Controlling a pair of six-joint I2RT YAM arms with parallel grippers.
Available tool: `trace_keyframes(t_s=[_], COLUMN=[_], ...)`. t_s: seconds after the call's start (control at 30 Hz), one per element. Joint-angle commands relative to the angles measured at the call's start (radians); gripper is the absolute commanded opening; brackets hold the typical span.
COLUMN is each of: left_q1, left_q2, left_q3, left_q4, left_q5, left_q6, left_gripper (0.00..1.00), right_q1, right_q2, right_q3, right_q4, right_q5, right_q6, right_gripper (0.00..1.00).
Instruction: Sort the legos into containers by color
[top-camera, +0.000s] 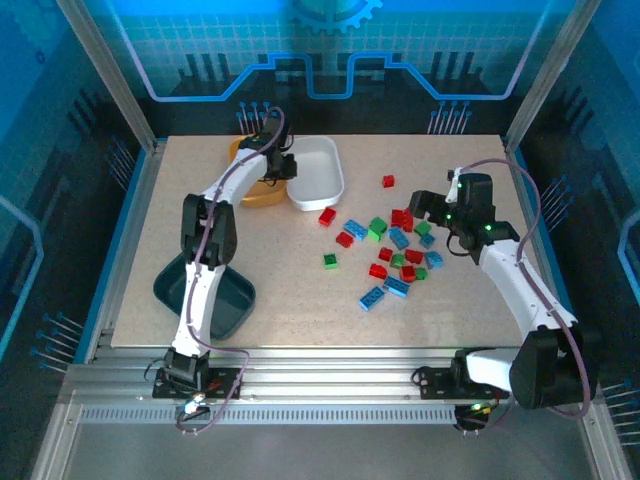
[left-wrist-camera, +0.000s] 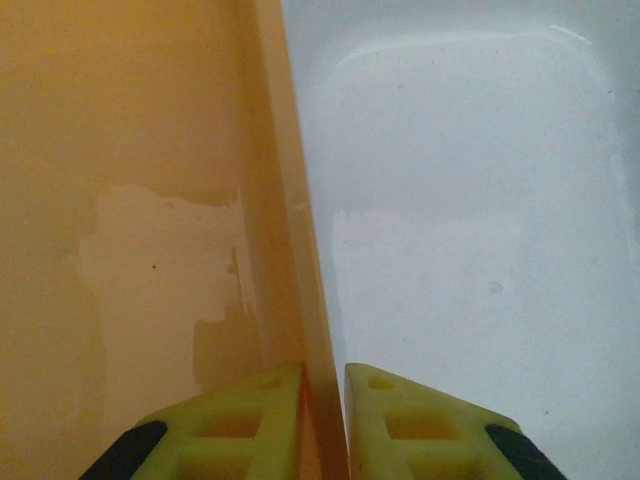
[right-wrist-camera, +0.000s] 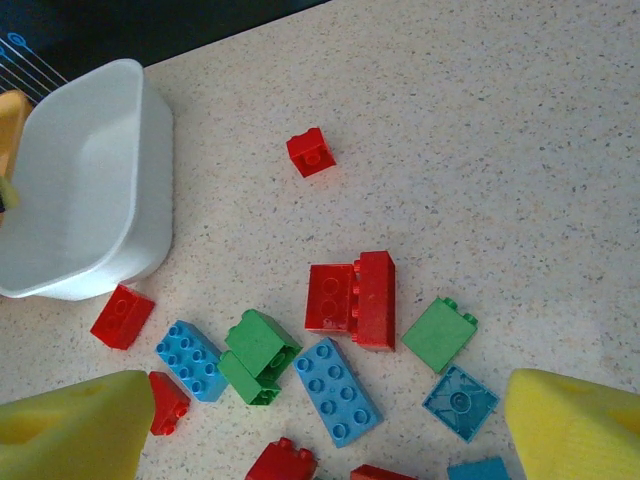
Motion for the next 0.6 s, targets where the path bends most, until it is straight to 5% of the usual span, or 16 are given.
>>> trace_keyframes(t_s=[0.0,0.43,0.57], left_q1=[-0.042,-0.116,-0.116], left_q2=[0.045,0.133,0.128], left_q3=[0.043,0.209,0.209], left_q4=[-0.015,-0.02,-0.044], left_q5=[0.022,0.021,0.021], left_q6=[0.017,-0.05,-0.087], left_gripper=[0.18,0.16,0.31], right_q1=[0.016,0.018,0.018], right_q2=[0.006,0.008,0.006], right_q3=[-0.01,-0.012,-0.015], right_q4=[-0.002,0.003,0.006], right_q5=[-0.008,-0.005,-0.002], right_q6=[-0.013,-0.012,-0.013], right_gripper=[0.91,0.91,0.91])
